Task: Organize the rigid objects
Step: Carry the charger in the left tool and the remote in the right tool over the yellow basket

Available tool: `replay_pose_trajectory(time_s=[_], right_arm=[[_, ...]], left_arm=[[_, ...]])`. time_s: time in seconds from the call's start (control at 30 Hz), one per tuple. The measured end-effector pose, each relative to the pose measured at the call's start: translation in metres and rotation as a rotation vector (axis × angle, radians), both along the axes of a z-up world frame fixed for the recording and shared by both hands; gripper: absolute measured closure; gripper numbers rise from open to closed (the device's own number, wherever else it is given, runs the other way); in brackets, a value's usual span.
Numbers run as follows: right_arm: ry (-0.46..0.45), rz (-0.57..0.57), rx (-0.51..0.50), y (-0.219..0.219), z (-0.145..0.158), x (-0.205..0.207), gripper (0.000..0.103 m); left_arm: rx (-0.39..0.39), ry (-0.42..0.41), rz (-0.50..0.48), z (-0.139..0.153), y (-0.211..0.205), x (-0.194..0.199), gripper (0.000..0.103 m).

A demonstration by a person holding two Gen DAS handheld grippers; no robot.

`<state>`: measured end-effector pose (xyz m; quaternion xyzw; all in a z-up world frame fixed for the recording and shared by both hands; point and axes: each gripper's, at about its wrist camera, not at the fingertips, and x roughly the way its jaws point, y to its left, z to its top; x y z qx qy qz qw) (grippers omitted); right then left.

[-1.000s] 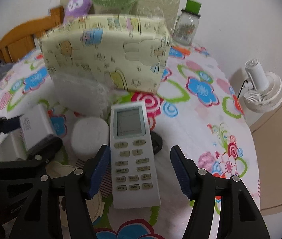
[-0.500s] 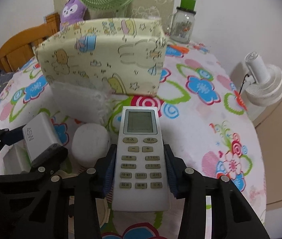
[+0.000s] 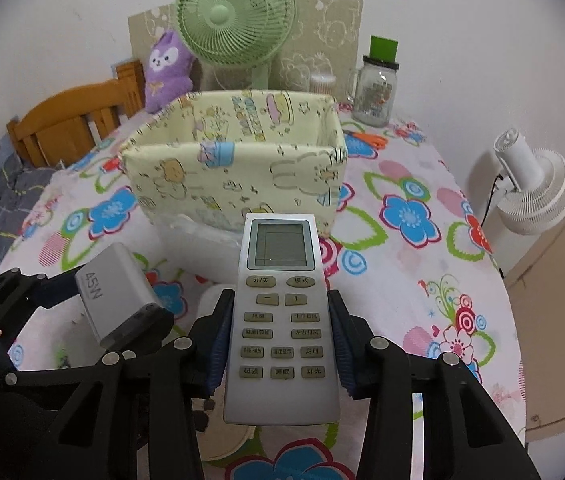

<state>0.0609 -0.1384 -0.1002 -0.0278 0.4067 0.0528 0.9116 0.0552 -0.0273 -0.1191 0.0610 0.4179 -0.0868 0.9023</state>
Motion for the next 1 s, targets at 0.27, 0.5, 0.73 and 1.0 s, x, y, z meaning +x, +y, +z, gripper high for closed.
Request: replay_pose_trajectory(time_s=[0.27,0.5,0.73,1.0], right_arm=[[-0.057,-0.006,0.005,-0.001,0.023,-0.009,0.055],[-0.089,-0.003,0.024,-0.002,0.040,-0.013,0.055],[-0.118,-0.002,0.044,-0.001,0.056,-0.014,0.055],[-0.164,-0.021,0.039,-0.004,0.078,-0.018,0.055]], left_arm=[[0.005,-0.036,0.021,0.020,0.000,-0.007,0.032],[0.011,-0.072,0.050,0.039,0.001,-0.012,0.032],[0.003,-0.101,0.056,0.054,0.000,-0.013,0.032],[-0.021,-0.137,0.052,0.073,0.001,-0.015,0.032]])
